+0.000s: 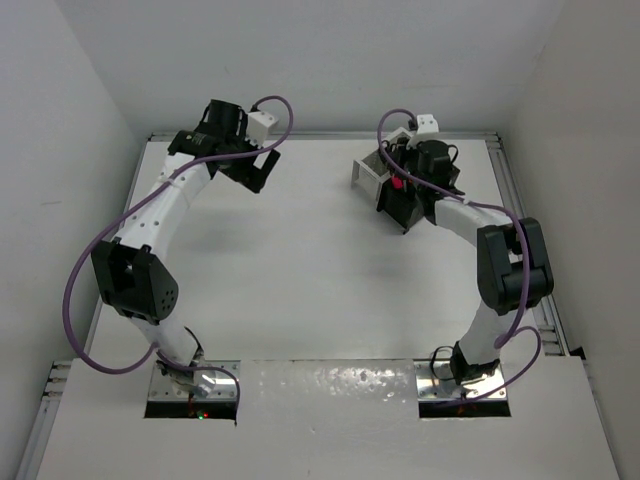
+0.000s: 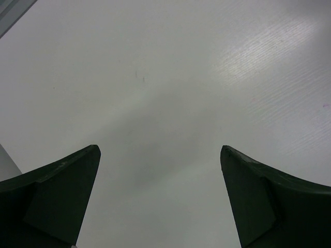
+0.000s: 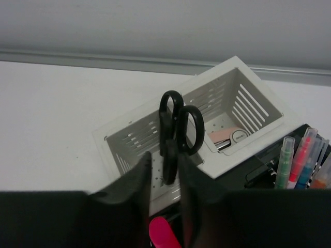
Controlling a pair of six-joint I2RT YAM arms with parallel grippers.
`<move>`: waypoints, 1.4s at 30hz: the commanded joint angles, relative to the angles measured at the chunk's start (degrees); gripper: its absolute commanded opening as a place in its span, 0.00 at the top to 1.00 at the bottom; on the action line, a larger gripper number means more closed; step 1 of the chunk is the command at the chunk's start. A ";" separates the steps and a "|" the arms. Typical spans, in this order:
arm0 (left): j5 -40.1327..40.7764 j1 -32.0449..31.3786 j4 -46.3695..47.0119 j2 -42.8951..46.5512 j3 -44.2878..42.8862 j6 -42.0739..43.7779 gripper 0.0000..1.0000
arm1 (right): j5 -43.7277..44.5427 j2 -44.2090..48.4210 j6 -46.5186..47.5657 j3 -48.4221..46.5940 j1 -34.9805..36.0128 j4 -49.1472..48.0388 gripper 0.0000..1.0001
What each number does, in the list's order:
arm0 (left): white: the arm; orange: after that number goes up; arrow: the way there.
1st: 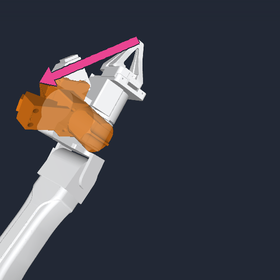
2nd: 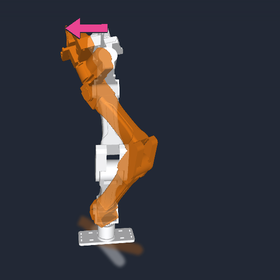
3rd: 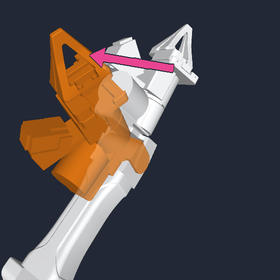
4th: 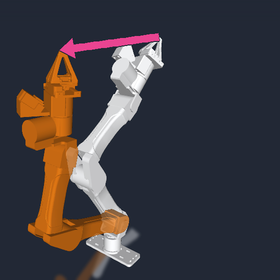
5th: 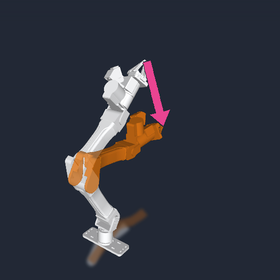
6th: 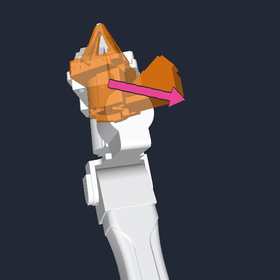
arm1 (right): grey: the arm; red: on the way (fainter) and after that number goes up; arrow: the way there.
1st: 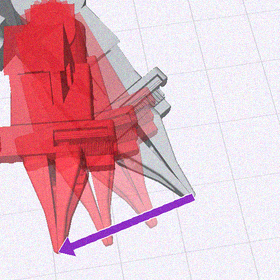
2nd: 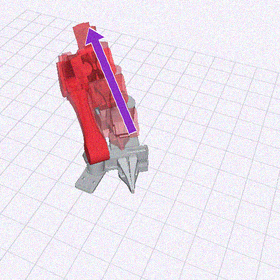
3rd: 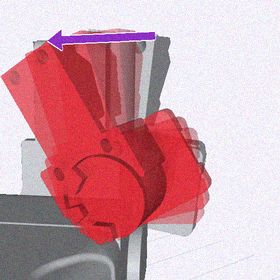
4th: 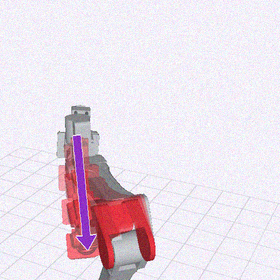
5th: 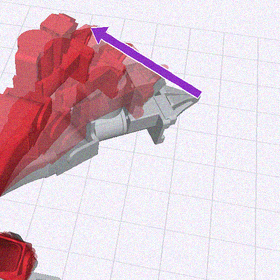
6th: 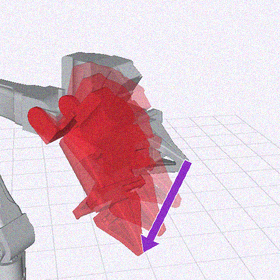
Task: Sort the stationery into containers
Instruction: Place the scissors in the storage box, then reset both arms
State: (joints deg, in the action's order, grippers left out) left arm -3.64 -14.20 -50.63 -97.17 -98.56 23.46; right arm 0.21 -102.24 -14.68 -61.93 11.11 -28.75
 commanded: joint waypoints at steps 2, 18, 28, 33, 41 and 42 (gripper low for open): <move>0.65 0.57 1.77 1.19 -0.05 -0.35 0.00 | -1.44 1.95 1.14 -1.35 0.31 -0.96 0.62; 6.27 4.69 4.22 1.54 4.34 -4.91 0.00 | 15.12 29.28 -14.14 6.20 -9.79 39.33 0.12; 6.81 8.57 7.39 0.92 9.43 -9.40 0.00 | 27.73 35.53 -33.13 19.04 -25.35 59.68 0.01; 5.31 8.48 8.62 1.71 11.90 -9.67 0.00 | 27.83 30.19 -33.05 14.22 -25.35 66.70 0.01; 3.99 8.40 8.62 0.75 11.73 -10.10 0.00 | 24.14 29.62 -28.04 12.71 -25.18 68.93 0.01; 3.99 8.31 8.53 0.58 11.64 -10.10 0.00 | 23.62 30.77 -27.08 14.54 -25.18 68.05 0.01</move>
State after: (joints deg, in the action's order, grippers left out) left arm 1.30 -5.58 -43.94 -97.17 -85.80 14.46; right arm 25.06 -74.96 -43.83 -49.06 -14.41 39.05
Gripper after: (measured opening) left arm 0.996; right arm 0.985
